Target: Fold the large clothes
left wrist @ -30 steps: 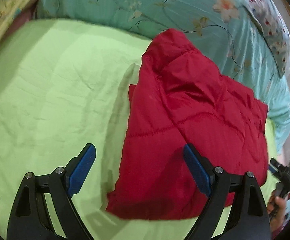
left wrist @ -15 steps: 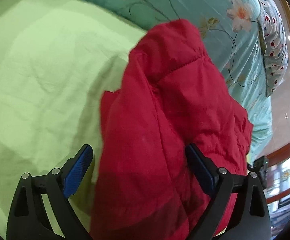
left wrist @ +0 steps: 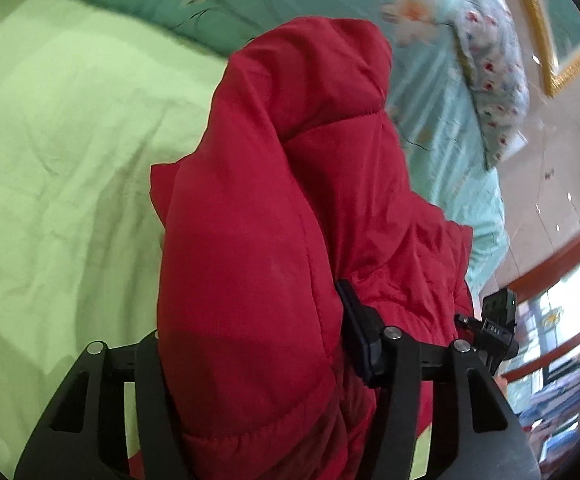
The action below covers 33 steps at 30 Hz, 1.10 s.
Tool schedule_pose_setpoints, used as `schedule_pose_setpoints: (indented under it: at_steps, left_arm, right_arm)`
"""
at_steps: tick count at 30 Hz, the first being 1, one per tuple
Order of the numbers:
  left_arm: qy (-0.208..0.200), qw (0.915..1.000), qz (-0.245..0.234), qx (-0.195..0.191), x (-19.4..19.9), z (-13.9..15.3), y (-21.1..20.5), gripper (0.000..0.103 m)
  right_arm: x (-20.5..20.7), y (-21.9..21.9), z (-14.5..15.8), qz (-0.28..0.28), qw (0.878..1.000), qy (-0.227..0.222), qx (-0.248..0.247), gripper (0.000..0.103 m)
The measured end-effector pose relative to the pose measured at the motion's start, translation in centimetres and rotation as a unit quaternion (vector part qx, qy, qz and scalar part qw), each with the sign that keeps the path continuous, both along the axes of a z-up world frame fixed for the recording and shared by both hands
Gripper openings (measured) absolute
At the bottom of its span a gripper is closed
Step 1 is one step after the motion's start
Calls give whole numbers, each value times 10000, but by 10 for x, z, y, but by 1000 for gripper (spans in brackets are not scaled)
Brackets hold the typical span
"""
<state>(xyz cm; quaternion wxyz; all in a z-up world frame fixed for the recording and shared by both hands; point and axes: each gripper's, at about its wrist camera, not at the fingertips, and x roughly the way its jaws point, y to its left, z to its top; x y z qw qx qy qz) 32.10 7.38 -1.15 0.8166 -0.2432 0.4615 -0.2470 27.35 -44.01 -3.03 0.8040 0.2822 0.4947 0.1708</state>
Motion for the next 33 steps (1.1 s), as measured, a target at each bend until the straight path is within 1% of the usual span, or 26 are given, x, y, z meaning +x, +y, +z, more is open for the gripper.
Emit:
schedule_pose_setpoints:
  at_steps: [3,7,12,15,17,19,23,24,25,27,28,30,31,33]
  left_arm:
    - [-183,9997,-180,-23,-27,17,0,51]
    - [-193,9992,-322,-102,-65,30,4,50]
    - [-39,9985,-504,-227,-116,28,18,50]
    - [3,9979,-585,-288,-138,27,23,50]
    - [-5,9981,-575,-240,-146,25,25,50]
    - [-14,9987,-495,-78,-146,21,23,50]
    - [-75,9981,-204,573,-133,6,15,51]
    - [-88,9975,-167,684,-129,2,13,51]
    - [-81,9973,-133,719,-127,-1,13,51]
    - [4,9977,-52,671,-119,-12,14,54]
    - [14,9977,-25,671,-118,-14,14,55]
    - [55,9980,82,620,-116,-21,18,60]
    - [38,9978,113,656,-116,-22,17,61]
    - [-15,9970,192,752,-120,-23,19,67]
  right_arm:
    - [-25,4,11,89,10000,-39,-6,48]
    - [-68,12,25,246,9996,-86,60,46]
    - [-121,11,29,370,9992,-14,119,46]
    - [-139,8,29,358,9991,16,204,46]
    - [-146,7,28,295,9993,7,212,46]
    - [-143,9,27,218,9997,-45,-49,48]
    - [-129,17,22,-8,9987,-155,-487,54]
    - [-127,18,20,-74,9984,-146,-548,56]
    - [-123,17,15,-155,9980,-126,-592,57]
    - [-120,13,8,-301,9979,-98,-571,65]
    - [-120,7,3,-356,9977,-66,-565,67]
    - [-119,3,-5,-497,9974,-24,-521,73]
    - [-119,3,-6,-520,9970,-28,-573,74]
    - [-121,1,-7,-564,9956,-42,-744,81]
